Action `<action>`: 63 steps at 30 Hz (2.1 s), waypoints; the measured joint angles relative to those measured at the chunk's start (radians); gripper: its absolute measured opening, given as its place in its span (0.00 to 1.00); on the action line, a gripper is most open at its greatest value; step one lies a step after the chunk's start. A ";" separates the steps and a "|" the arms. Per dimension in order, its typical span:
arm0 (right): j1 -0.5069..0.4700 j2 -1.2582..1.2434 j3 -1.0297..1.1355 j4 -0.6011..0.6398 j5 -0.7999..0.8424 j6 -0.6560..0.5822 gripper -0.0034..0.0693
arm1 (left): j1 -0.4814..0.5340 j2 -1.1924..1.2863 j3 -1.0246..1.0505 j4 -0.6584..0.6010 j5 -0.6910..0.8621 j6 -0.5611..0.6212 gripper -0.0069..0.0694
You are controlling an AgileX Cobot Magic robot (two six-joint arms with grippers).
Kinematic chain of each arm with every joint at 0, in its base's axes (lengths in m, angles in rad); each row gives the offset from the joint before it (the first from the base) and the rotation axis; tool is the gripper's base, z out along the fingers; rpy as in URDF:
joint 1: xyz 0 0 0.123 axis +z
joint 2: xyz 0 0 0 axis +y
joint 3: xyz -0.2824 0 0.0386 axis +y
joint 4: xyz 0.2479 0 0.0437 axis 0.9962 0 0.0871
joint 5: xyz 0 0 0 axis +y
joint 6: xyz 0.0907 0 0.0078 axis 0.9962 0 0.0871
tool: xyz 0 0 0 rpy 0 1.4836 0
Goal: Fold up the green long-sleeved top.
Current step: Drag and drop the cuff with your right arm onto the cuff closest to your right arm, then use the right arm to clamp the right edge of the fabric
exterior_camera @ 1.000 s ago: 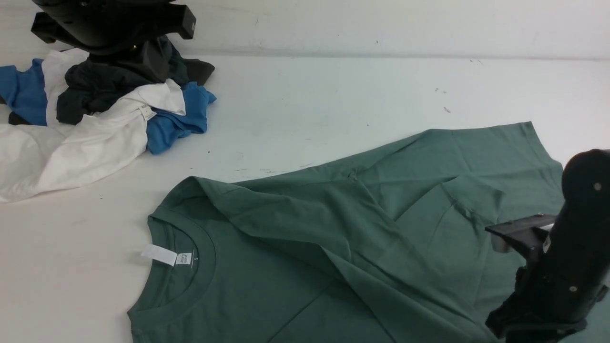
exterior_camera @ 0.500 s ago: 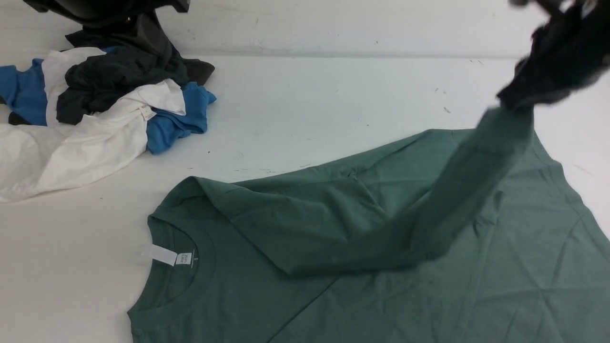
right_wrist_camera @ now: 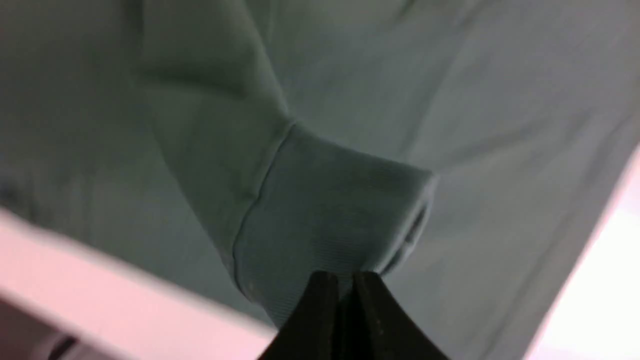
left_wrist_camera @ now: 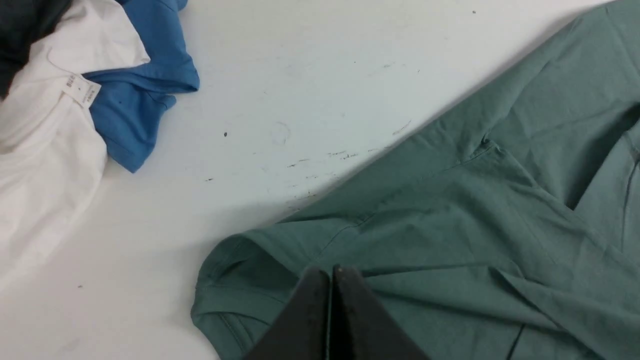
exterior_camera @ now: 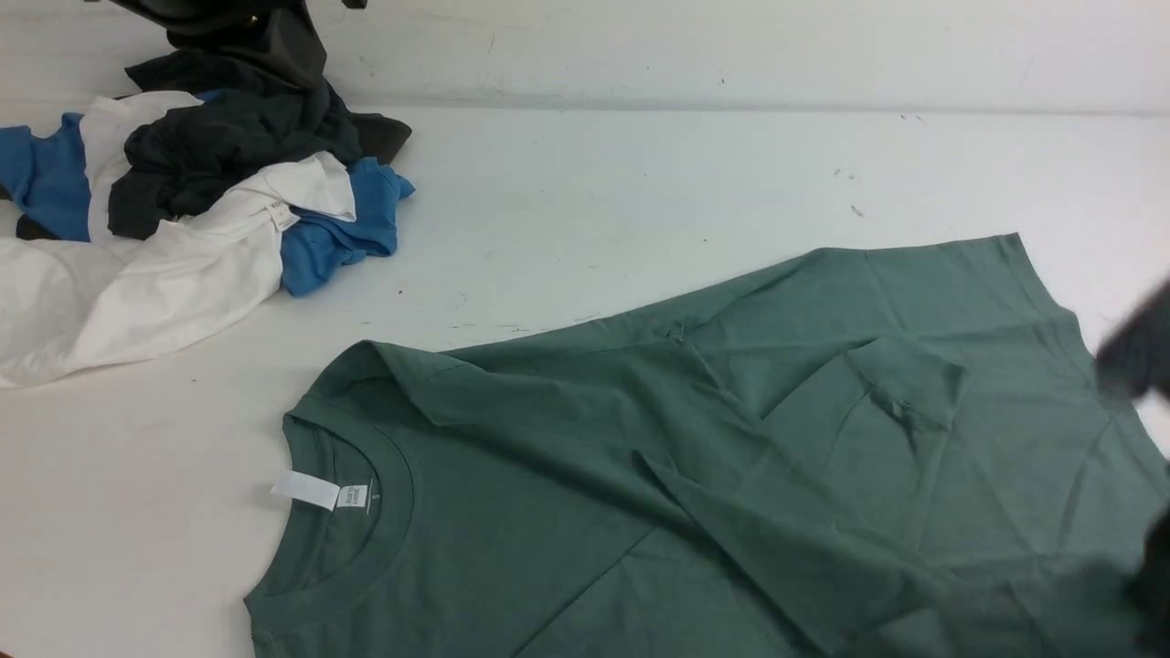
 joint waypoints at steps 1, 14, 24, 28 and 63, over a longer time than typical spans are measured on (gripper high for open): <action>0.000 -0.003 0.131 -0.017 -0.039 0.010 0.10 | 0.000 0.008 0.000 0.000 0.000 0.003 0.09; 0.000 -0.034 -0.032 -0.081 0.004 0.243 0.64 | 0.000 0.030 0.000 0.000 0.000 0.018 0.09; 0.000 0.278 -0.099 0.222 -0.003 0.174 0.14 | 0.000 0.030 0.000 0.000 0.000 0.018 0.09; 0.000 0.391 -0.098 0.119 -0.003 0.245 0.04 | 0.000 0.030 0.000 0.000 0.000 0.018 0.09; 0.000 0.435 -0.030 0.013 -0.024 0.358 0.07 | 0.000 0.030 0.000 0.001 0.000 0.019 0.09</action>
